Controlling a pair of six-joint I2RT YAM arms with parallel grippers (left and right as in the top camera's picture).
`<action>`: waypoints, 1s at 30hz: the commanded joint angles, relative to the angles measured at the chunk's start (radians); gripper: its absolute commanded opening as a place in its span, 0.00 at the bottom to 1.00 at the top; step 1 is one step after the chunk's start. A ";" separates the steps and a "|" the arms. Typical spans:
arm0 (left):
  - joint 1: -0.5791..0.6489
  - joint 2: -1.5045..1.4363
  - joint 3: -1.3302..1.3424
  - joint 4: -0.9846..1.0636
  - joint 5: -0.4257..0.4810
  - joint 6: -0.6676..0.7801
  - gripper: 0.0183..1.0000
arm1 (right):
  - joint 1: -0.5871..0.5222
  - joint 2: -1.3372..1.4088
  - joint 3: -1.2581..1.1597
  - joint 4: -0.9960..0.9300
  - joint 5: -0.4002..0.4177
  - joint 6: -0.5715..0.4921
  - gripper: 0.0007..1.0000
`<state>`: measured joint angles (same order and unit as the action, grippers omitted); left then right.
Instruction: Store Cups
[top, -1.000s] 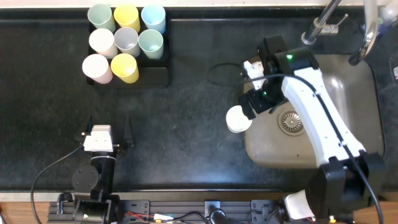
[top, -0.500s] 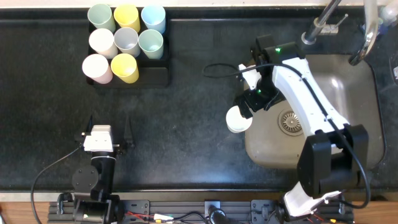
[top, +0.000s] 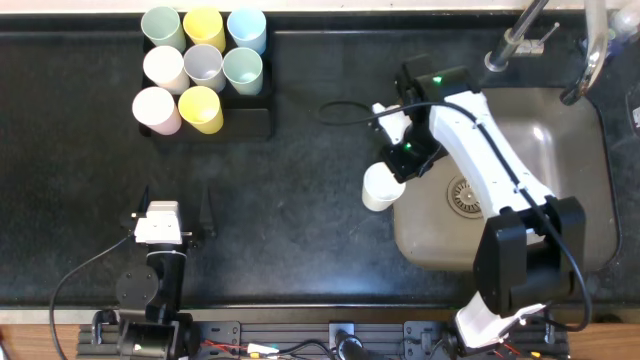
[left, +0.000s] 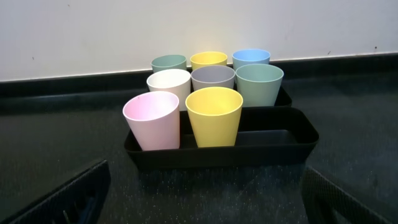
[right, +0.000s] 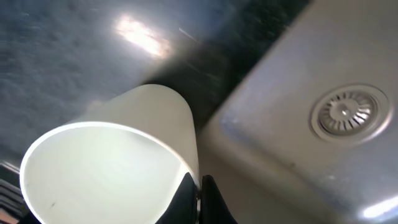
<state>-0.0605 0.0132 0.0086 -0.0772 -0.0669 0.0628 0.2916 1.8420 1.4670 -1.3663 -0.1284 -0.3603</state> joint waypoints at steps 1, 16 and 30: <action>-0.007 -0.010 -0.001 -0.003 0.006 0.019 1.00 | 0.038 0.007 0.080 -0.035 -0.043 0.006 0.04; -0.007 -0.010 -0.001 -0.003 0.006 0.019 1.00 | 0.270 0.237 1.177 -0.139 0.100 0.156 0.04; -0.007 -0.010 -0.001 -0.003 0.006 0.019 1.00 | 0.402 0.490 1.265 -0.077 0.104 0.154 0.04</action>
<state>-0.0605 0.0132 0.0090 -0.0776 -0.0639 0.0628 0.6865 2.3299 2.7159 -1.4494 -0.0360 -0.2100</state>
